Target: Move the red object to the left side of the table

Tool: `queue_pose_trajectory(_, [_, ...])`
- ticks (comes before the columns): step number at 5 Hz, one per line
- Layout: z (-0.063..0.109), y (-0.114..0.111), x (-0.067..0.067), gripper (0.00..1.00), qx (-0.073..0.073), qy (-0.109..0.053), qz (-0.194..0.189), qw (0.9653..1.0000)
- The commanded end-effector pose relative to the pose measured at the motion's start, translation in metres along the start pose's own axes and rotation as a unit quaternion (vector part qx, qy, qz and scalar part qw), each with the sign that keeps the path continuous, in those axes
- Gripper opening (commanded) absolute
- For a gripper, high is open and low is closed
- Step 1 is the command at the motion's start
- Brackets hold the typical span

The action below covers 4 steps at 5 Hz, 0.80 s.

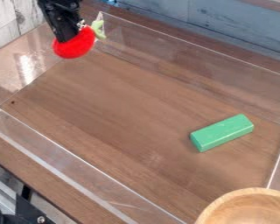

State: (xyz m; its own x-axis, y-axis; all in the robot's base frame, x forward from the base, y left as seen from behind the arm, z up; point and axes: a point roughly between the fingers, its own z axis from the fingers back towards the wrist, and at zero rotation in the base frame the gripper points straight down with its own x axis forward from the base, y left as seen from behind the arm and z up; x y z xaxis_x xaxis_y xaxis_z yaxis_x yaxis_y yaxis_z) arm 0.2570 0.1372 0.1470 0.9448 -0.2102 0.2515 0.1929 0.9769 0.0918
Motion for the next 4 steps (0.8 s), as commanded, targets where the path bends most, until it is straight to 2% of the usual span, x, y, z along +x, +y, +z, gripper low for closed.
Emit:
queue_pose_trajectory(1, [0.002,0.004,-0.008,0.00,0.006,-0.006,0.009,0.9999])
queue_pose_trajectory(3, [-0.021,0.012,-0.025,0.00,-0.015,0.010,0.030,0.9994])
queue_pose_trajectory(4, [-0.030,0.018,-0.027,0.00,-0.025,0.012,0.038,0.9989])
